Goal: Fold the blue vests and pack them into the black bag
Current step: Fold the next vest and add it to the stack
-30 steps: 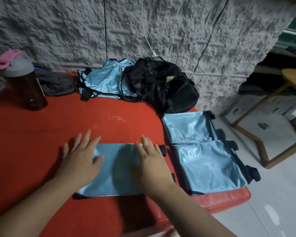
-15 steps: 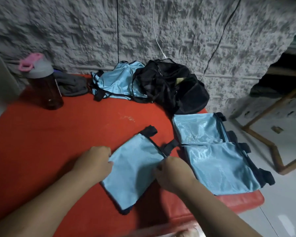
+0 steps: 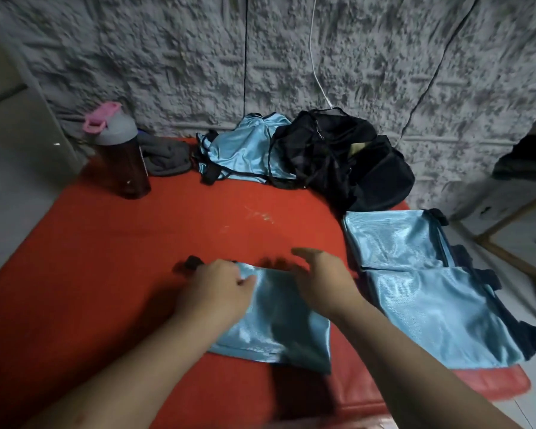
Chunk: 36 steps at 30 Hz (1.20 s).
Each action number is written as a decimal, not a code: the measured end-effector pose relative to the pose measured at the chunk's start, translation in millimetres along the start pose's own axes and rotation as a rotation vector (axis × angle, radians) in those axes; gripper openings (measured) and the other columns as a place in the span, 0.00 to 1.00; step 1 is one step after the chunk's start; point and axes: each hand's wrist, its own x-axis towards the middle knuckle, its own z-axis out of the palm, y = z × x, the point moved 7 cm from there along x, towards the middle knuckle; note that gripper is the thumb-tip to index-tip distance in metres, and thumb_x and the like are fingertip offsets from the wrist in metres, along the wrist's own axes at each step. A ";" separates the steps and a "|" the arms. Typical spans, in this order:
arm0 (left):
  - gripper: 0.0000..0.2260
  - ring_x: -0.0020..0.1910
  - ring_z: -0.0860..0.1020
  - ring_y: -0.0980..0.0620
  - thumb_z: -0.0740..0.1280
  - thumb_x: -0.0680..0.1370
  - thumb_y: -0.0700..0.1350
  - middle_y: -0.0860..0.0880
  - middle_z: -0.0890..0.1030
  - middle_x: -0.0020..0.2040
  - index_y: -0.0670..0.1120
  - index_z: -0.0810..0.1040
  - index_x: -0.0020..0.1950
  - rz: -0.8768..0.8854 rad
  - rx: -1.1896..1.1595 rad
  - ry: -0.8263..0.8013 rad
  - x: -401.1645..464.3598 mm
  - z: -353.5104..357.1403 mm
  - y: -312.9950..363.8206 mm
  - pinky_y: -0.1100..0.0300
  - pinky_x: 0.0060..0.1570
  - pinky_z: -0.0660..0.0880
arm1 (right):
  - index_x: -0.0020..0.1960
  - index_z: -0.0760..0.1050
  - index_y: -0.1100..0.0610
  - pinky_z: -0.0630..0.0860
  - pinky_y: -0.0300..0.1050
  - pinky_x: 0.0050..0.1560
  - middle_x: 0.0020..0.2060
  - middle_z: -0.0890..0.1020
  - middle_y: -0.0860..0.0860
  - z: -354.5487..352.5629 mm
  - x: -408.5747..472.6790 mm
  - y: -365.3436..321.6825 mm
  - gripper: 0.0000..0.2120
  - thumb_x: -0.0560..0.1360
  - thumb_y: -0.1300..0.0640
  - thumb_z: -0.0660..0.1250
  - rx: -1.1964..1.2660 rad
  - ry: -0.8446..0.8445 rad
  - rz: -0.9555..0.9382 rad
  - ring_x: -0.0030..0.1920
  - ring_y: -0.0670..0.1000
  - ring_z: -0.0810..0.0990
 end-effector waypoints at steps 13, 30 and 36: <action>0.19 0.32 0.78 0.51 0.77 0.69 0.59 0.51 0.79 0.31 0.45 0.76 0.35 -0.258 0.133 -0.045 4.0 13.7 -38.9 0.59 0.29 0.67 | 0.56 0.77 0.58 0.75 0.45 0.51 0.56 0.83 0.56 17.3 -72.7 43.7 0.14 0.78 0.50 0.62 -0.086 -0.139 0.488 0.58 0.59 0.82; 0.16 0.35 0.67 0.50 0.76 0.71 0.42 0.48 0.71 0.37 0.46 0.67 0.42 -0.293 -0.584 0.010 1.9 15.3 -42.5 0.55 0.37 0.63 | 0.62 0.66 0.50 0.73 0.45 0.45 0.46 0.81 0.52 1.4 -57.0 45.5 0.18 0.74 0.63 0.62 0.299 0.022 0.448 0.48 0.56 0.82; 0.15 0.34 0.65 0.51 0.77 0.71 0.40 0.50 0.67 0.30 0.47 0.70 0.36 -0.154 -0.753 -0.068 -7.3 12.9 -31.4 0.55 0.37 0.58 | 0.51 0.84 0.46 0.77 0.40 0.52 0.47 0.85 0.46 -5.2 -52.3 49.1 0.18 0.71 0.63 0.63 0.206 -0.050 0.324 0.50 0.49 0.83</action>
